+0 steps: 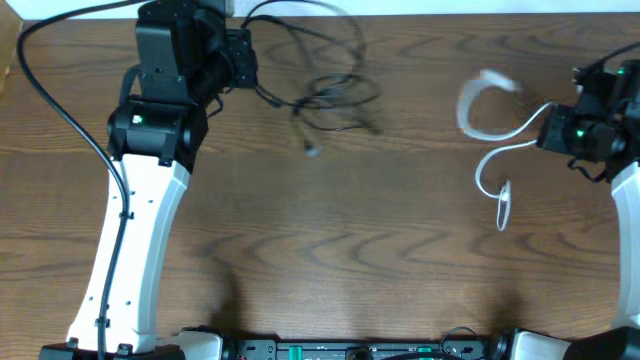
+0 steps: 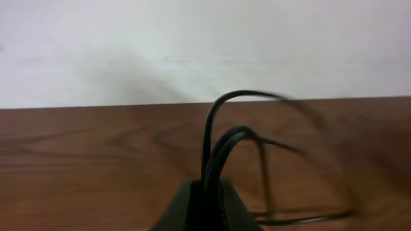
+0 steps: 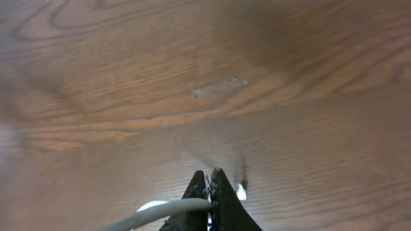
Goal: Untangle cables
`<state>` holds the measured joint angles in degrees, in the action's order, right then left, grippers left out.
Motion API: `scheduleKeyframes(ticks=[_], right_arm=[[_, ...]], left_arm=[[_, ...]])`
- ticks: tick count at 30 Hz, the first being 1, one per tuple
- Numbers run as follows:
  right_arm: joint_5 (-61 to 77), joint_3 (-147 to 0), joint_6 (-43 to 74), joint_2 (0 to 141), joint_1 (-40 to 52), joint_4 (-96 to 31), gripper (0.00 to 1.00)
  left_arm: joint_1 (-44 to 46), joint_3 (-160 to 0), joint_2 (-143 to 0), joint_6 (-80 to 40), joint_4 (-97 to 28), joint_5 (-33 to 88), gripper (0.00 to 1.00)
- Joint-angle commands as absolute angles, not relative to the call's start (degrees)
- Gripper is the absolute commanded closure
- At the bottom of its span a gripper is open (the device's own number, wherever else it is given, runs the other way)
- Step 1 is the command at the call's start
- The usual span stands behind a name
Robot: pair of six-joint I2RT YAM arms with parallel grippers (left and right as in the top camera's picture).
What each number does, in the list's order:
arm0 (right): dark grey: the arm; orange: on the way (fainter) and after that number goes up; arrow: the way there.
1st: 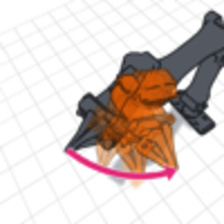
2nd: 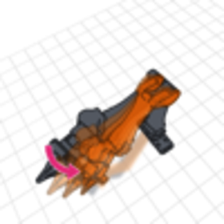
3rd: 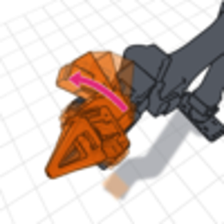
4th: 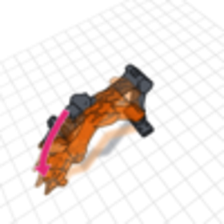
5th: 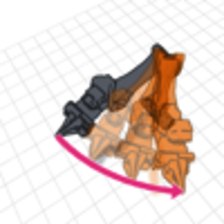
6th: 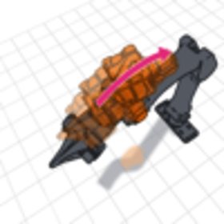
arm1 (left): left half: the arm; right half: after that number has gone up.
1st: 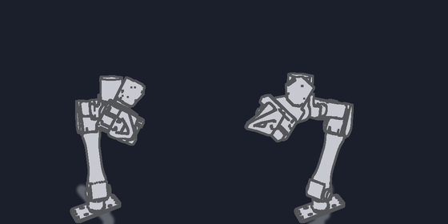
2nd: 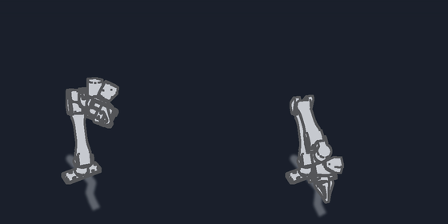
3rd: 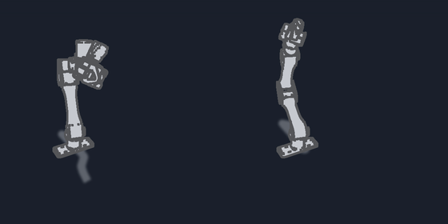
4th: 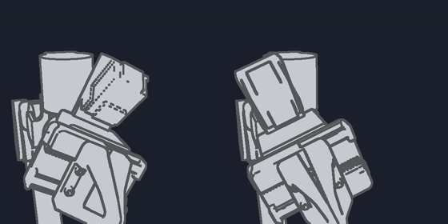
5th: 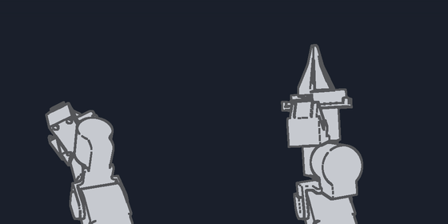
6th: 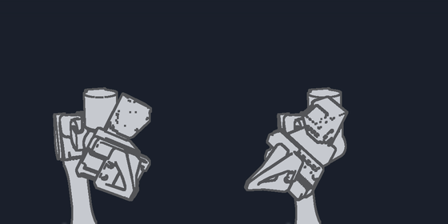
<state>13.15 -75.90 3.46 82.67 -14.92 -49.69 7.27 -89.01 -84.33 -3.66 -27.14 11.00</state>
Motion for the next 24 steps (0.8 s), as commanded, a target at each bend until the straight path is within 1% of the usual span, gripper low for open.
scheduleKeyframes(ticks=[1,5,11,15,24], right_arm=[[13.3,-76.07,4.23,81.95,-16.47,-49.74,0.99],[14.57,-76.07,2.83,81.97,-17.3,-50.41,0.99],[18.0,-76.07,2.07,81.97,-15.0,-50.33,0.99],[18.98,-76.07,2.09,81.97,-12.16,-50.83,0.99],[19.62,-76.07,3.46,81.97,-4.89,-49.47,0.99]], left_arm=[[5.74,-89.47,-85.58,-4.14,-27.66,4.82,0.92],[4.73,-89.47,-85.71,-4.1,-29.15,6.66,0.92],[6.39,-89.47,-85.71,-3.73,-29.12,11.25,0.92],[9.13,-89.47,-85.71,-3.77,-29.34,13.08,0.92],[14.06,-89.47,-85.71,-3.75,-29.98,13.26,0.92]])
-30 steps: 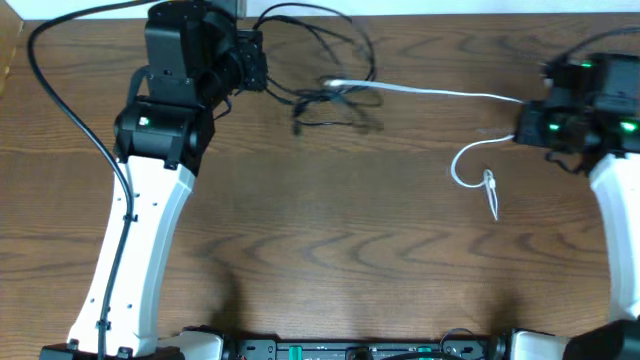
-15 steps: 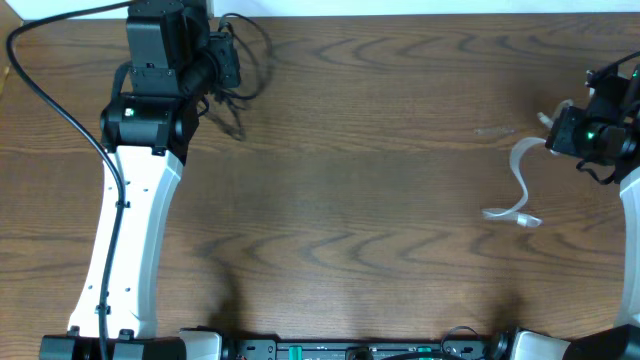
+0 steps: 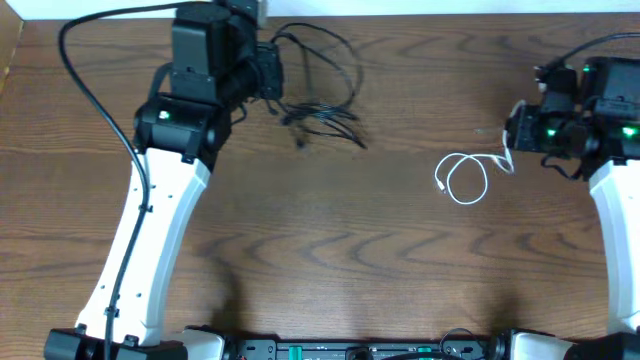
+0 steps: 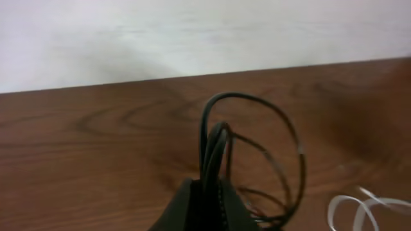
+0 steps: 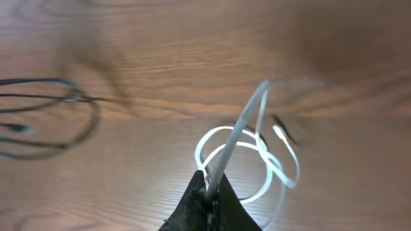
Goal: Untangle cables
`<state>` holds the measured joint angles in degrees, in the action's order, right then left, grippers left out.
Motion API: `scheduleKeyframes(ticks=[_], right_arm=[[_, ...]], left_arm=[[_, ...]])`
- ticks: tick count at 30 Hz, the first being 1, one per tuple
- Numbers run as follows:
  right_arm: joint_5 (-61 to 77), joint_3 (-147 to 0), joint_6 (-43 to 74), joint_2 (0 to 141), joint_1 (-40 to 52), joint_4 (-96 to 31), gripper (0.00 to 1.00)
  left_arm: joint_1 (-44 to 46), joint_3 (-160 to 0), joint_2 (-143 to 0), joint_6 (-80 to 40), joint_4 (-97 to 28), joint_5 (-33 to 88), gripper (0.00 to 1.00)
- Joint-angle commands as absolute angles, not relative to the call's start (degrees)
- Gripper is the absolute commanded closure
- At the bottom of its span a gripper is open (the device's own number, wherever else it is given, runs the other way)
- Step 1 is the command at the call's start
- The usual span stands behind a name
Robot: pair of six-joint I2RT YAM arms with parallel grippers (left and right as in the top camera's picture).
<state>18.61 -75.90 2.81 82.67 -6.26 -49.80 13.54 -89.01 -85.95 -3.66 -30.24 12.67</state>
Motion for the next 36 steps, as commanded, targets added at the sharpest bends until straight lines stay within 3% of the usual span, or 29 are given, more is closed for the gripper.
scheduleKeyframes(ticks=[1,8,21,32,36], right_arm=[[19.55,-76.07,3.88,81.97,-4.78,-49.41,0.99],[16.99,-78.61,9.5,81.84,-4.84,-48.75,0.99],[1.19,-100.53,10.24,81.84,-7.14,-60.53,0.99],[-2.9,-111.7,10.28,81.84,-23.2,-68.84,0.99],[-10.04,-113.19,16.78,81.87,-31.75,-72.75,0.99]], left_arm=[[14.15,-89.47,-85.71,-3.77,-30.0,13.28,0.92],[14.22,-89.47,-85.71,-3.73,-33.69,13.28,0.92],[14.22,-88.25,-85.73,-2.39,-34.61,13.28,0.92],[14.24,-88.18,-85.73,-1.58,-35.16,13.32,0.92],[14.24,-88.18,-85.73,-1.58,-35.35,13.32,0.92]])
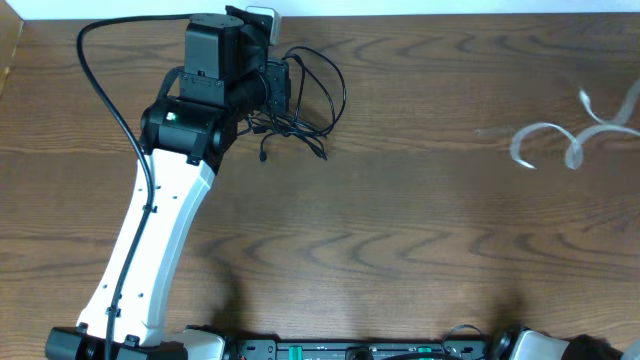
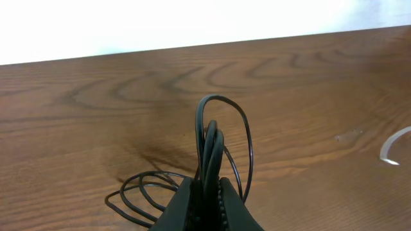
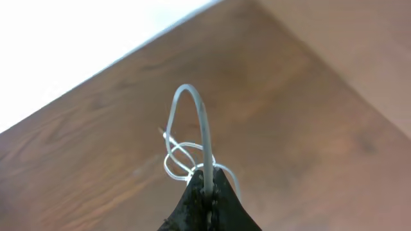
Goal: Untangle cables
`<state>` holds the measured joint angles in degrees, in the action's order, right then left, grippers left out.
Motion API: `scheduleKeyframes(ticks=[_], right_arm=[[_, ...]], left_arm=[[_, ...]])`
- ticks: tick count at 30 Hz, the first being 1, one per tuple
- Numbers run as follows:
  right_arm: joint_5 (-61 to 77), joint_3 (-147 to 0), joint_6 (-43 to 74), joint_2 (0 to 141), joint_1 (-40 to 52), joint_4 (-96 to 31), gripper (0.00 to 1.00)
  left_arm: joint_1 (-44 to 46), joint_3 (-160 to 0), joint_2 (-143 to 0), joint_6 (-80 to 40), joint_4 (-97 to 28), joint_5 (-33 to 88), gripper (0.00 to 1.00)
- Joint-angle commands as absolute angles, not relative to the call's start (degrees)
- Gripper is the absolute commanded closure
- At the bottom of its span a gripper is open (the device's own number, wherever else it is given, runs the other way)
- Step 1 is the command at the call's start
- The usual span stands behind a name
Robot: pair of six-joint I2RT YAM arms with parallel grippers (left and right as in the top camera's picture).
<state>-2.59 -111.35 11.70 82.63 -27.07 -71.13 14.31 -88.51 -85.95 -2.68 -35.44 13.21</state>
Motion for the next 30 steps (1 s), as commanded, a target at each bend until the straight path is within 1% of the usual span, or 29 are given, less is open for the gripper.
scheduleKeyframes(ticks=[1,3,4,8,20,24,30], right_arm=[[-13.96,-113.32,18.28,81.87,-33.32,-73.67,0.99],[-18.09,-113.32,20.67,81.87,-36.38,-74.72,0.99],[-16.82,-113.32,21.04,81.97,-38.63,-74.52,0.99],[-16.49,-113.3,23.03,82.54,-41.39,-74.63,0.99],[-16.62,-113.32,28.23,92.53,-43.22,-71.07,0.99],[-21.15,-113.32,30.92,96.68,-43.44,-70.76,0.99],[-22.57,-113.3,33.93,100.75,-45.17,-72.27,0.99]], left_arm=[[14.24,-88.18,-85.73,-1.58,-35.59,13.32,0.92],[14.24,-88.18,-85.73,-1.58,-36.1,13.32,0.92],[14.24,-88.18,-85.73,-1.58,-36.67,13.32,0.92],[14.24,-88.18,-85.71,-1.63,-36.91,13.58,0.92],[14.24,-88.18,-84.16,-1.61,-36.91,14.17,0.92],[14.24,-88.18,-83.55,-1.61,-36.91,14.2,0.92],[14.24,-88.18,-83.35,-1.61,-36.88,14.44,0.92]])
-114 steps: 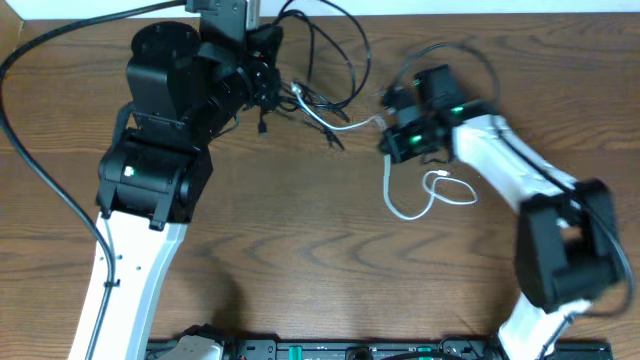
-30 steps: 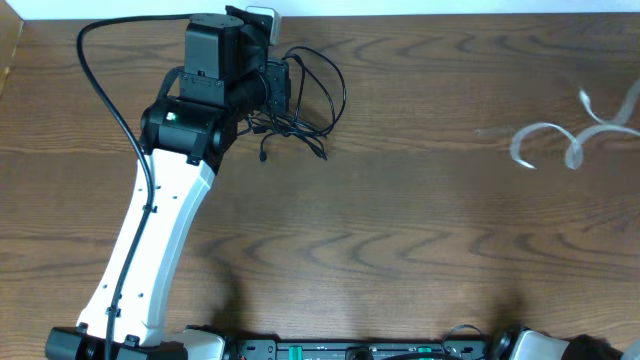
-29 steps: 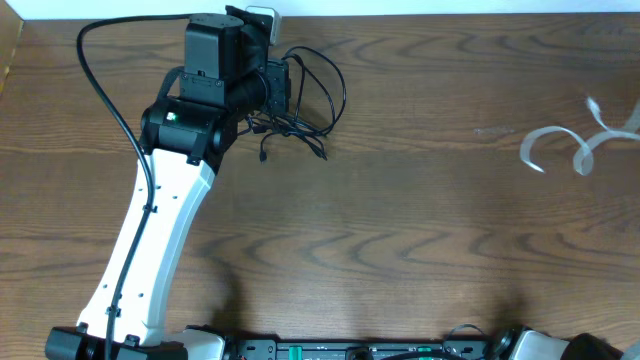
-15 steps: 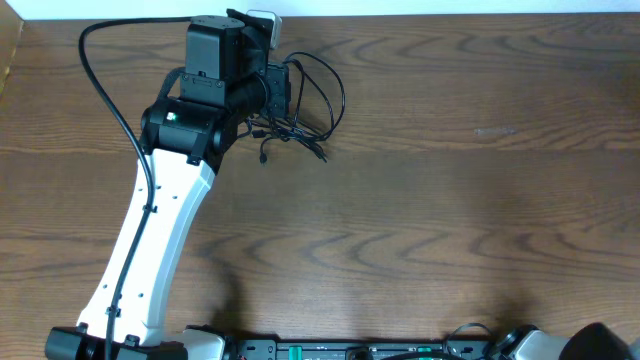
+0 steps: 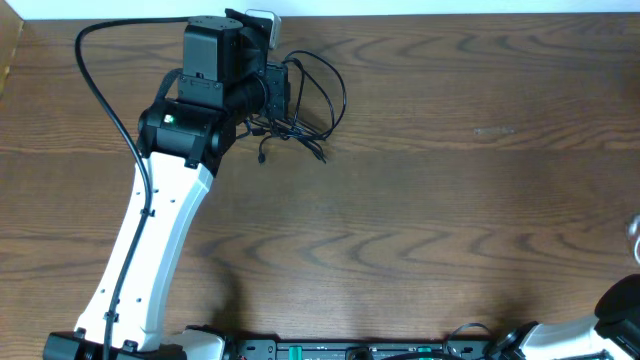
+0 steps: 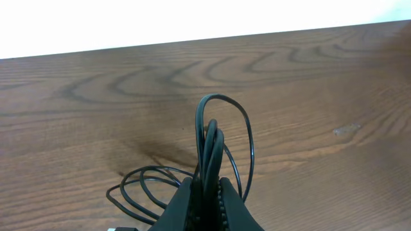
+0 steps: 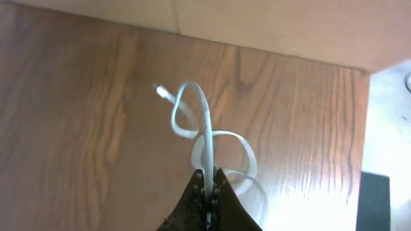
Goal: Untangle cables
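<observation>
A black cable (image 5: 305, 100) lies in loose loops at the table's back left. My left gripper (image 5: 278, 92) is shut on a bundle of its strands, which arch up from the jaws in the left wrist view (image 6: 209, 186) as black cable loops (image 6: 221, 138). A white cable (image 7: 204, 138) curls above the wood in the right wrist view, and my right gripper (image 7: 207, 183) is shut on it. In the overhead view only a sliver of the white cable (image 5: 634, 232) shows at the right edge, and the right gripper itself is out of that frame.
The wooden table (image 5: 420, 200) ends at a white wall behind. A thick black supply cable (image 5: 95, 70) runs along the left arm. The table's right edge and the floor (image 7: 385, 128) show in the right wrist view.
My right gripper has carried the white cable from the back right of the table to the right edge, nearly out of the overhead view. The left gripper and black cable have barely moved.
At first both cables were held apart, black at back left and white at right. The white cable then touched down in a coil at mid right. Later it hung at the back right, and now it is at the right edge. The black cable stayed bunched at the back left.
</observation>
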`<state>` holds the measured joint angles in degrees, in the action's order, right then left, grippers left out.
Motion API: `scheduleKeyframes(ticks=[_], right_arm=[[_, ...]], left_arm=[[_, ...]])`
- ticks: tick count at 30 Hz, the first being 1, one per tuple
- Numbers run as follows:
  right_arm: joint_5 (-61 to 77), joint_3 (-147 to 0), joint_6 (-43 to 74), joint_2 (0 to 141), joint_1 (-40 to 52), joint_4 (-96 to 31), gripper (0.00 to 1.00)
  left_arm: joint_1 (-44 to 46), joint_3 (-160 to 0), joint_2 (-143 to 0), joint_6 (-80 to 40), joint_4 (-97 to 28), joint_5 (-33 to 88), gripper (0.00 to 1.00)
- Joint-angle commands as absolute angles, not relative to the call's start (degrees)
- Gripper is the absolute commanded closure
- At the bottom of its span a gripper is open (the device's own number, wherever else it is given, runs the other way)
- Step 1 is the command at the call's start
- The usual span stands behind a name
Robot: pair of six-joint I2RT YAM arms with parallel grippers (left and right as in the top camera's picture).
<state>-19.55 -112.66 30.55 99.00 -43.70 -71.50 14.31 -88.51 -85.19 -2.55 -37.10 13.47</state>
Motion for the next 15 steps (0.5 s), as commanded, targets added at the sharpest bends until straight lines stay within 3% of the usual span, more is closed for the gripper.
scheduleKeyframes(ticks=[1,15], right_arm=[[-22.57,-113.25,34.52,101.6,-45.58,-72.73,0.99],[-22.15,-109.82,36.21,110.59,-50.52,-73.43,0.99]], left_arm=[[14.24,-88.18,-83.35,-1.61,-36.88,14.55,0.92],[14.24,-88.18,-83.35,-1.61,-36.88,14.61,0.92]])
